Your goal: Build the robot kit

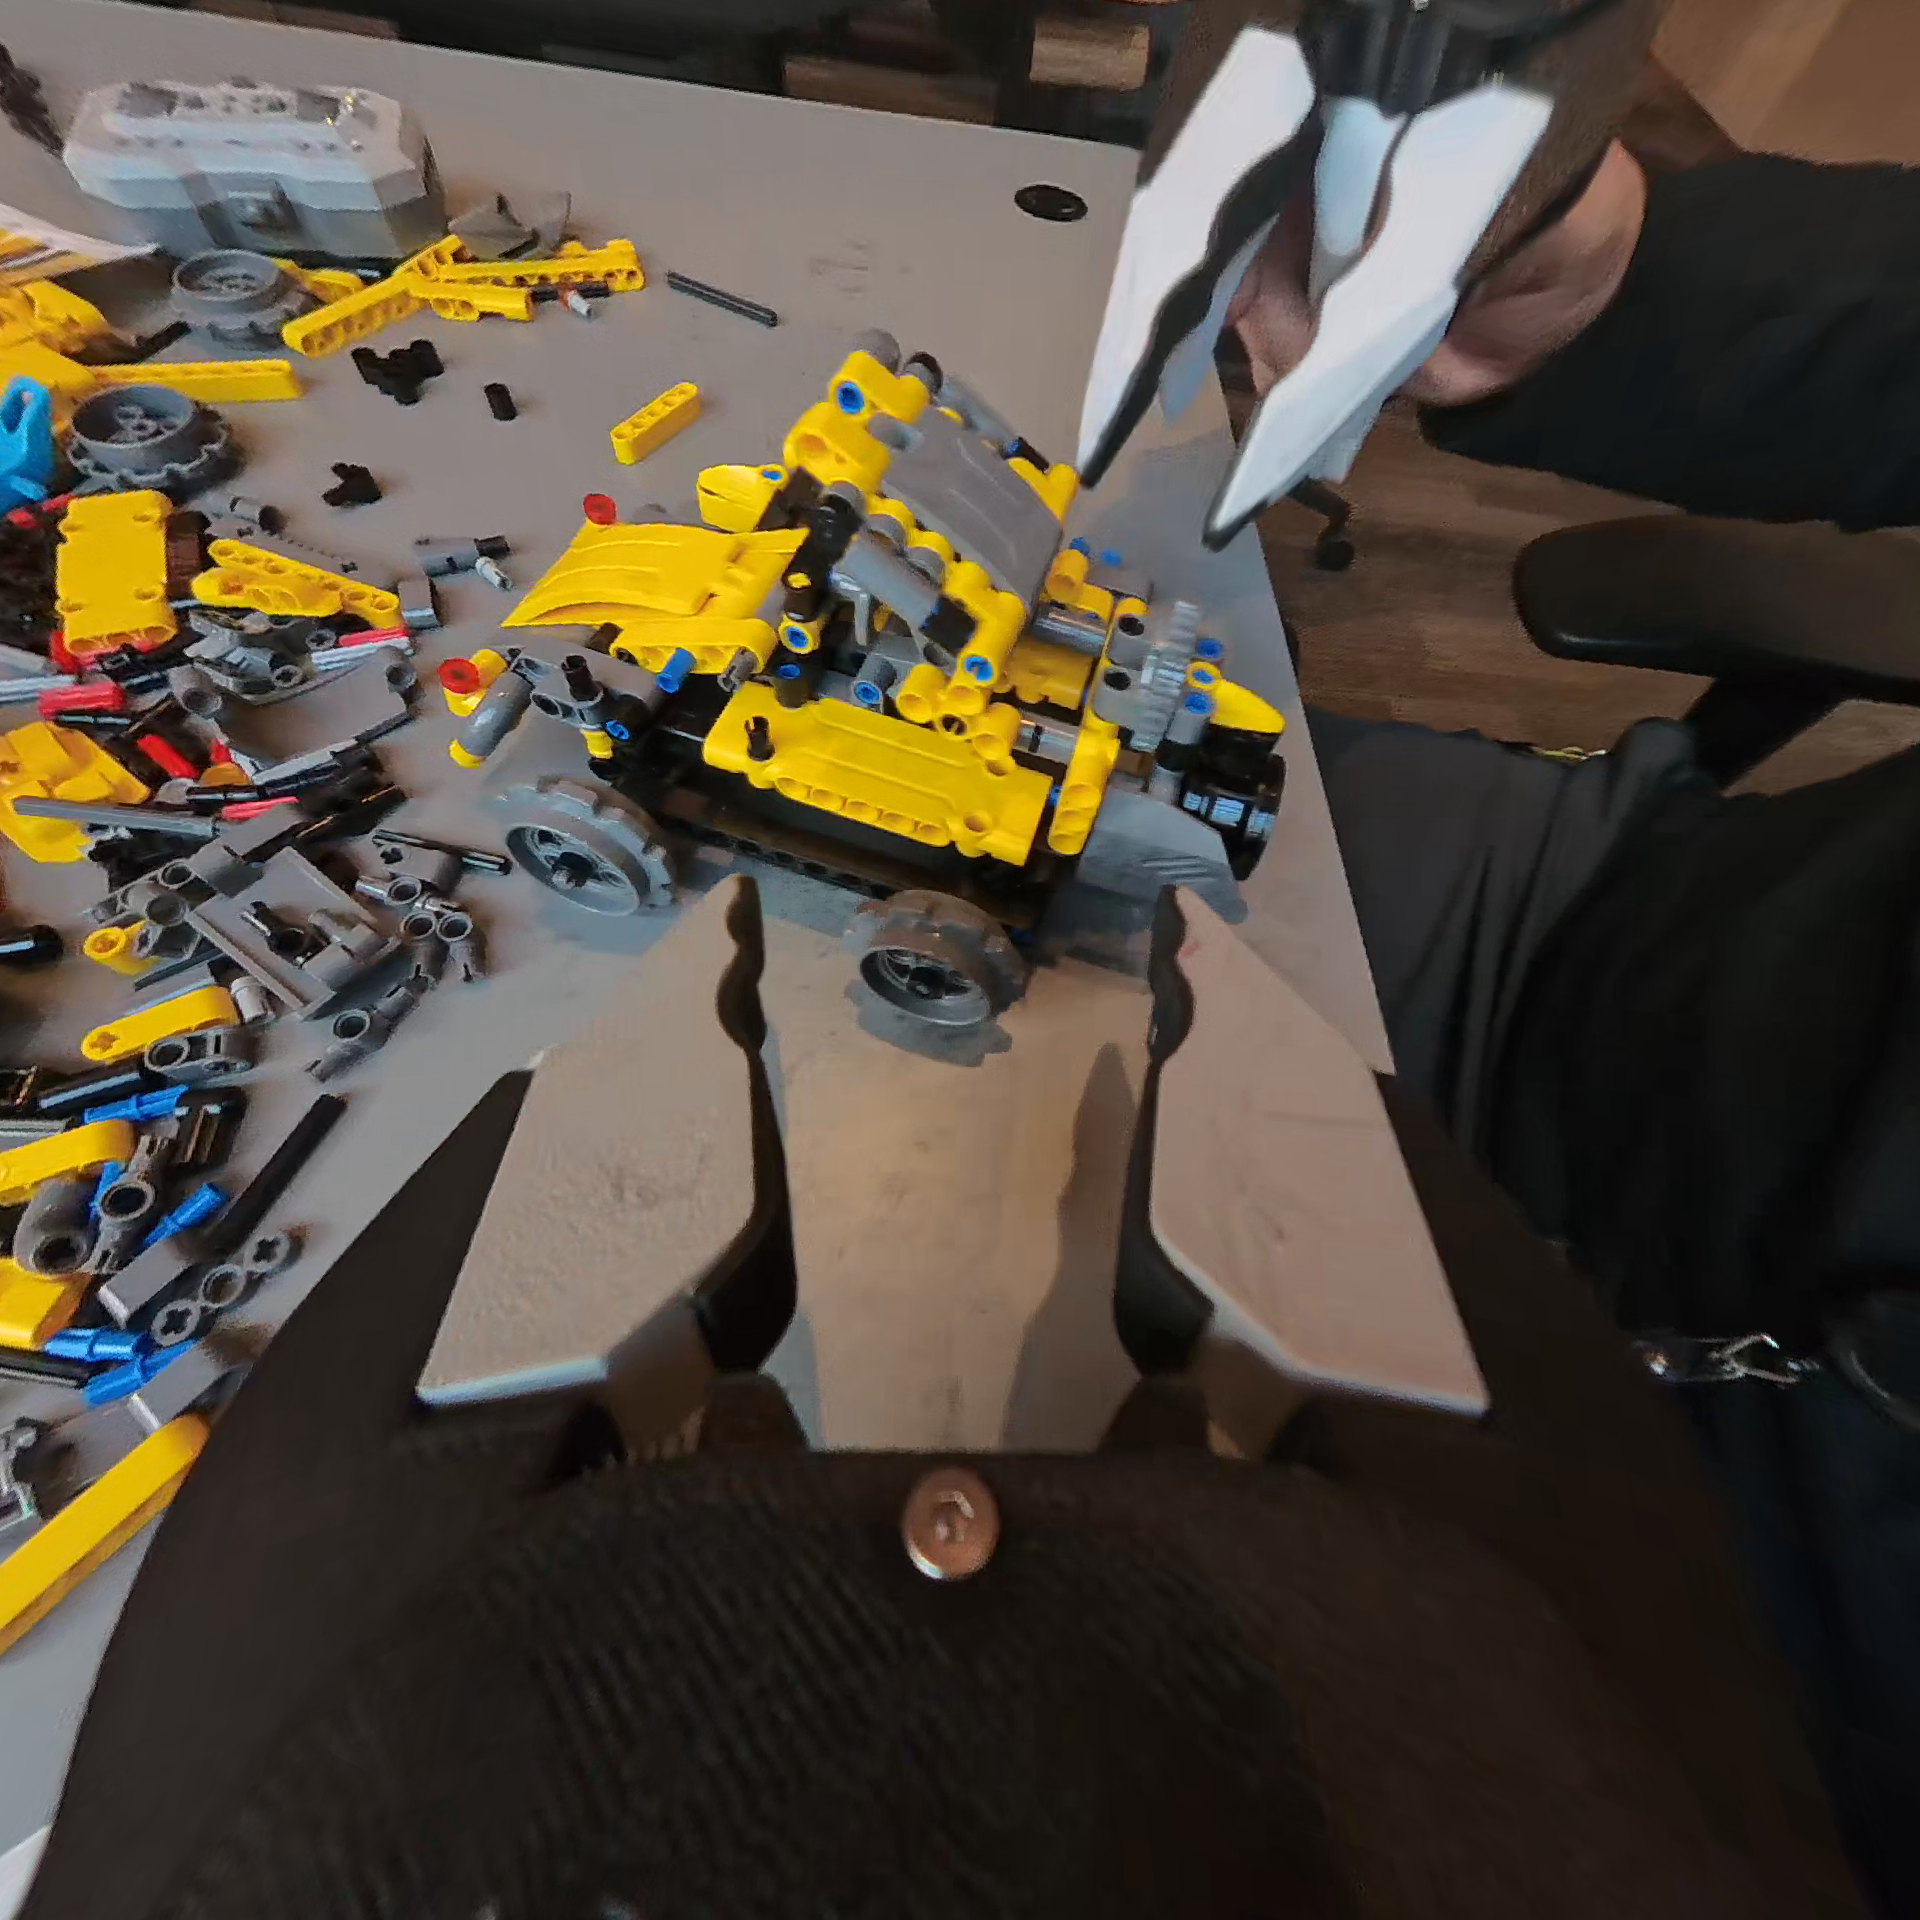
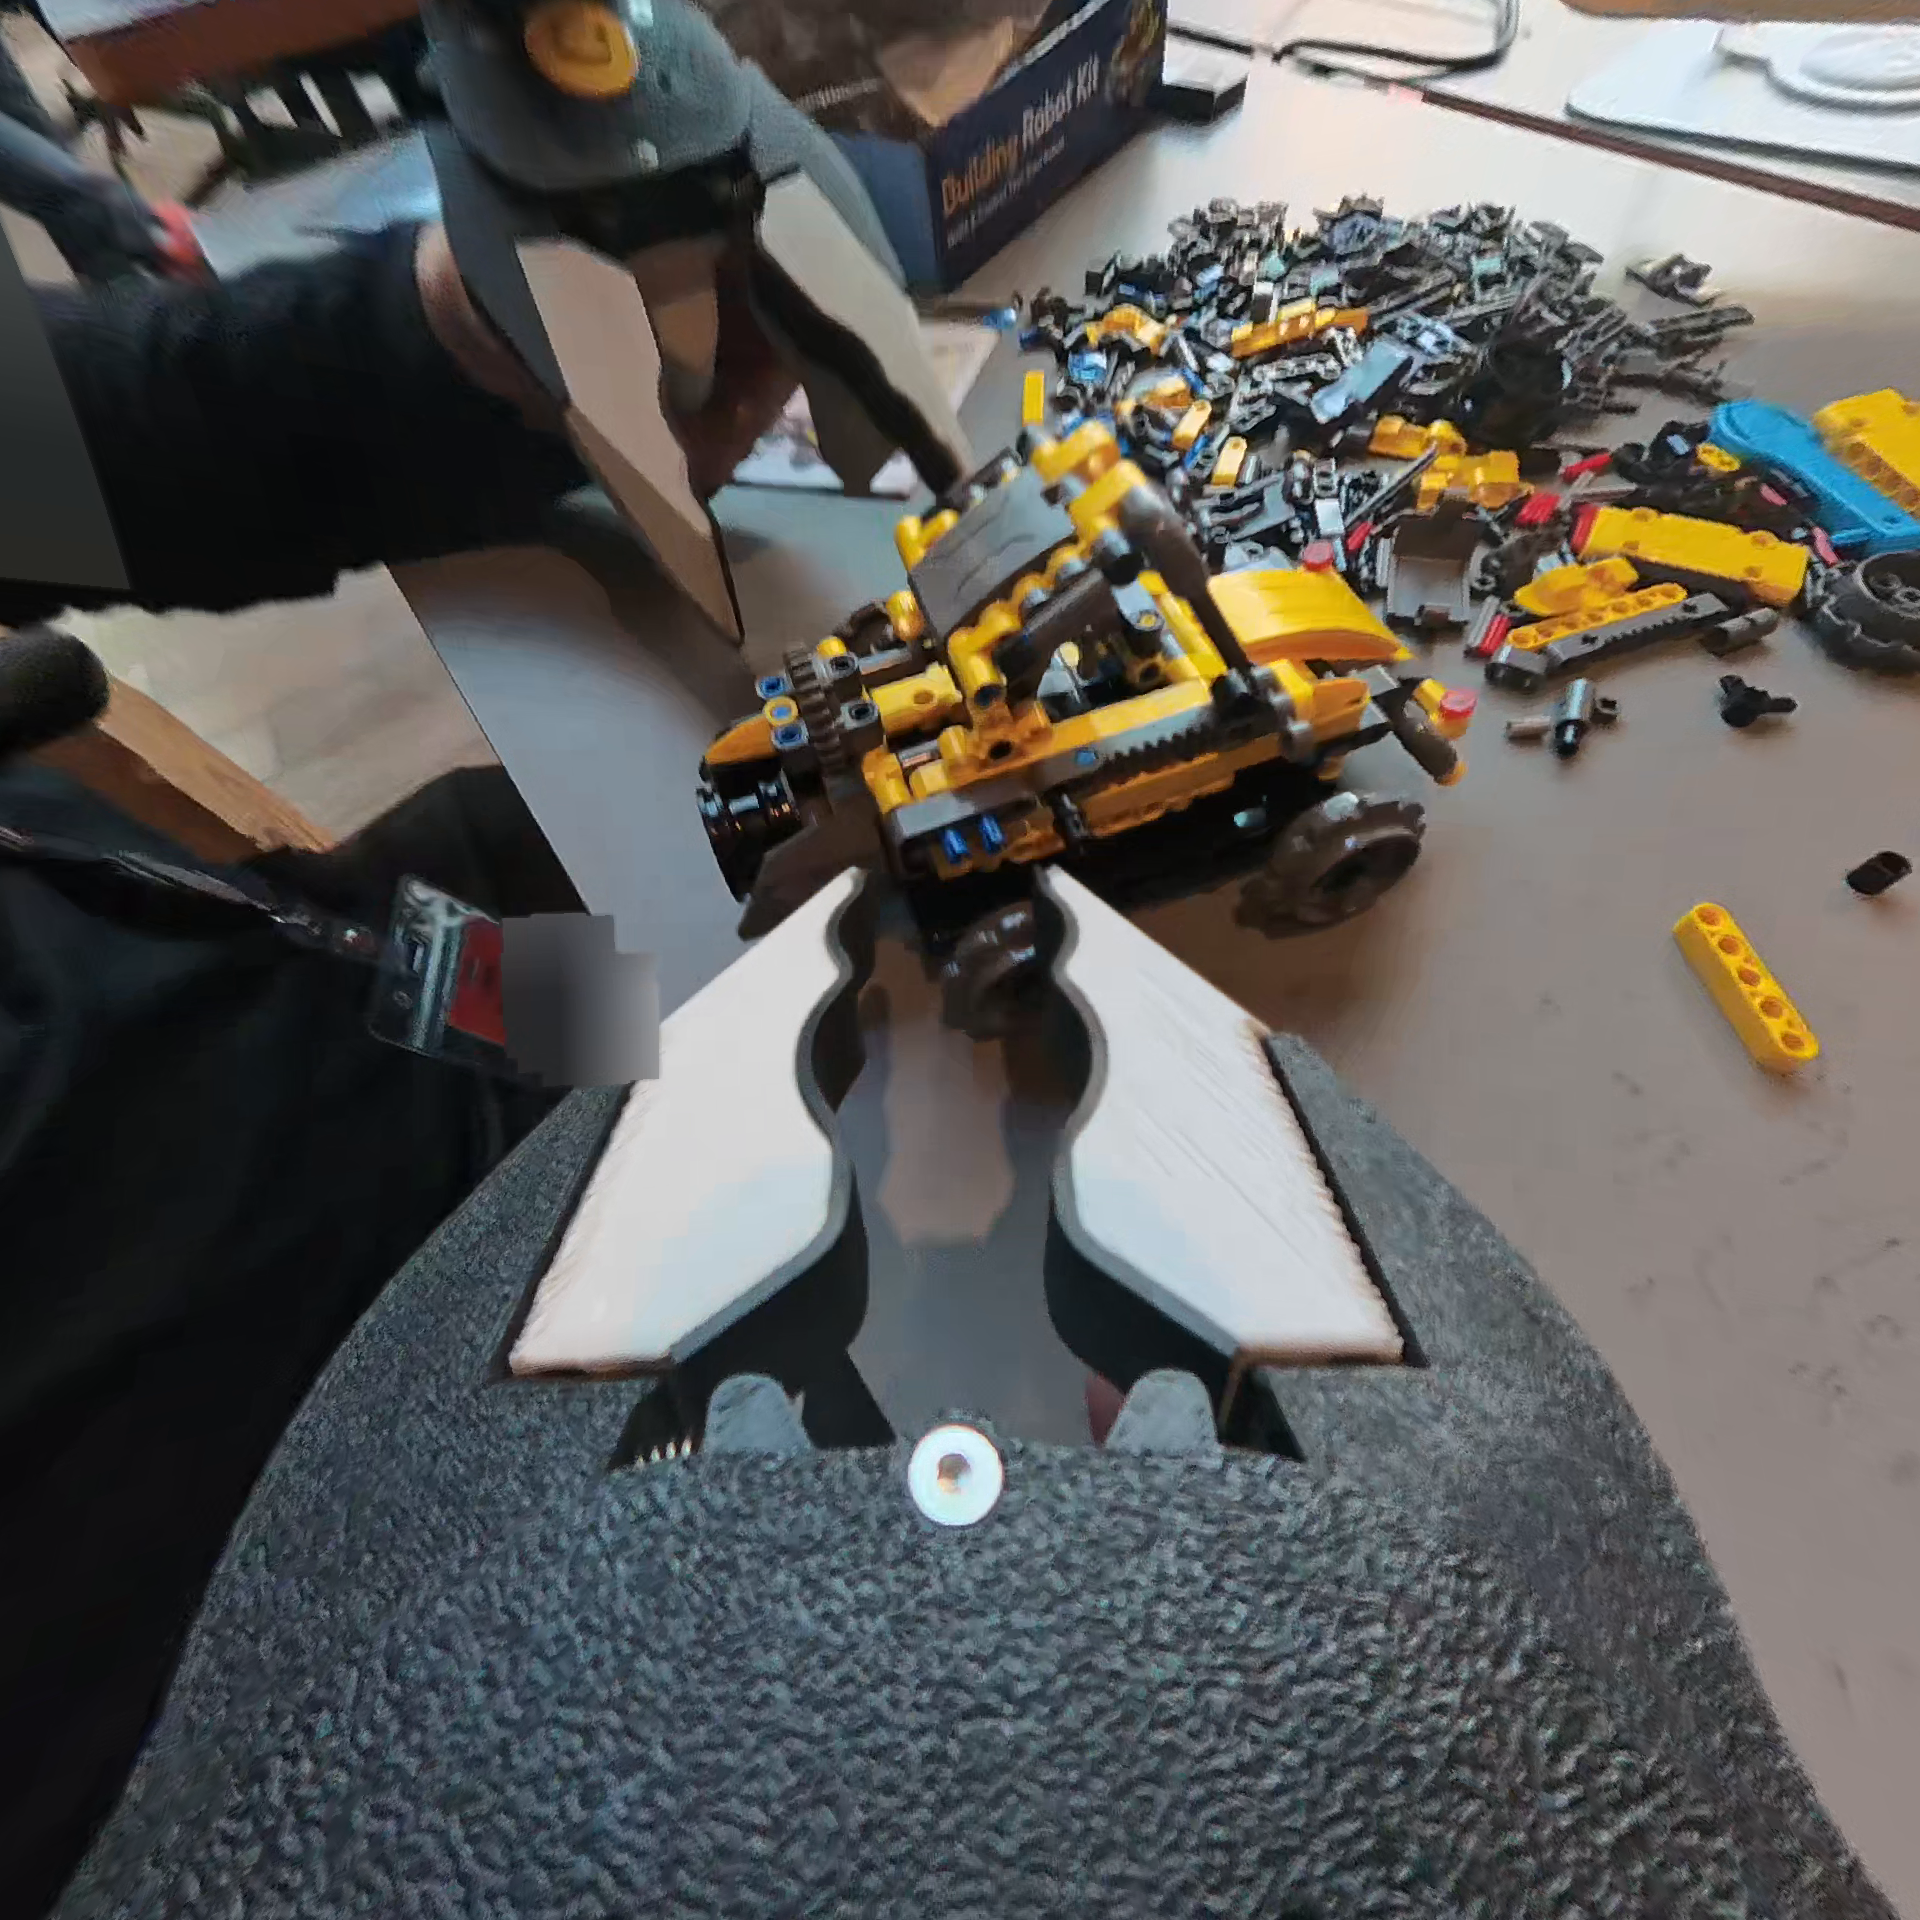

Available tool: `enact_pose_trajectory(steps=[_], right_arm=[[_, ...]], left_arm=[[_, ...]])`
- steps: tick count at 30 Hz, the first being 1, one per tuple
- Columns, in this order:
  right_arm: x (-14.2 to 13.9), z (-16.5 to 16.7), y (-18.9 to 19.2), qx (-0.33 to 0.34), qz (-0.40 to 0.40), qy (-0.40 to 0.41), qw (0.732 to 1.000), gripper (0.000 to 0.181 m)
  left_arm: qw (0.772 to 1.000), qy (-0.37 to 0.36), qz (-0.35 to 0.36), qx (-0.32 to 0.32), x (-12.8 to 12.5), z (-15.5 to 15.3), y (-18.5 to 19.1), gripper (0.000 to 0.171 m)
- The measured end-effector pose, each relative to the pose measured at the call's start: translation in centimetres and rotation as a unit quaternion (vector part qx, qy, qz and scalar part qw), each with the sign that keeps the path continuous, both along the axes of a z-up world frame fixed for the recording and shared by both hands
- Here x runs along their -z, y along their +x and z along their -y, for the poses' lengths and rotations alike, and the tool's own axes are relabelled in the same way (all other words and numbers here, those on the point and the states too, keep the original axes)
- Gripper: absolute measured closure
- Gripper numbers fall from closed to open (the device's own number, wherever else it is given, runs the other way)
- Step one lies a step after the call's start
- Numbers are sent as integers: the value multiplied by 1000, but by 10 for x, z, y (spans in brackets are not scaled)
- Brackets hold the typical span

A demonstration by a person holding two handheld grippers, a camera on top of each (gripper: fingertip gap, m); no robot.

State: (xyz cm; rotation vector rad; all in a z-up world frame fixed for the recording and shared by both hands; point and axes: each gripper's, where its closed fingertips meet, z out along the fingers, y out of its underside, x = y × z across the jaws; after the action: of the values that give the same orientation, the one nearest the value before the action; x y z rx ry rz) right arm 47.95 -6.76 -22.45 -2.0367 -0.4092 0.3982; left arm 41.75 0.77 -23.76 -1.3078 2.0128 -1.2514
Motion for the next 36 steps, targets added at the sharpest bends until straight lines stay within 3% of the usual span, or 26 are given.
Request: enact_pose_trajectory(steps=[6,12,14,16,21,23,28,36], right_arm=[[10,-1,9,-11,40,-3,999,160],[0,-13,26,-32,19,22,999,181],[4,-15,25,-48,22,12,999,181],[7,-16,22,-63,13,6,998,170],[10,-18,17,-91,0,5,996,170],[11,-21,17,-92,12,10,996,177],[9,-23,22,-98,9,13,995,172],[11,-24,20,-126,11,-2,992,175]], left_arm=[[1000,23,-12,5,1,-10,5,93],[999,-25,-12,25,-7,-8,20,78],[998,-31,-5,46,-10,-2,27,73],[998,-22,-6,59,-8,1,33,74],[995,10,-24,101,7,10,39,69],[993,4,-25,112,8,12,41,68],[991,0,-20,132,9,9,38,84],[991,2,-8,137,11,13,39,85]])
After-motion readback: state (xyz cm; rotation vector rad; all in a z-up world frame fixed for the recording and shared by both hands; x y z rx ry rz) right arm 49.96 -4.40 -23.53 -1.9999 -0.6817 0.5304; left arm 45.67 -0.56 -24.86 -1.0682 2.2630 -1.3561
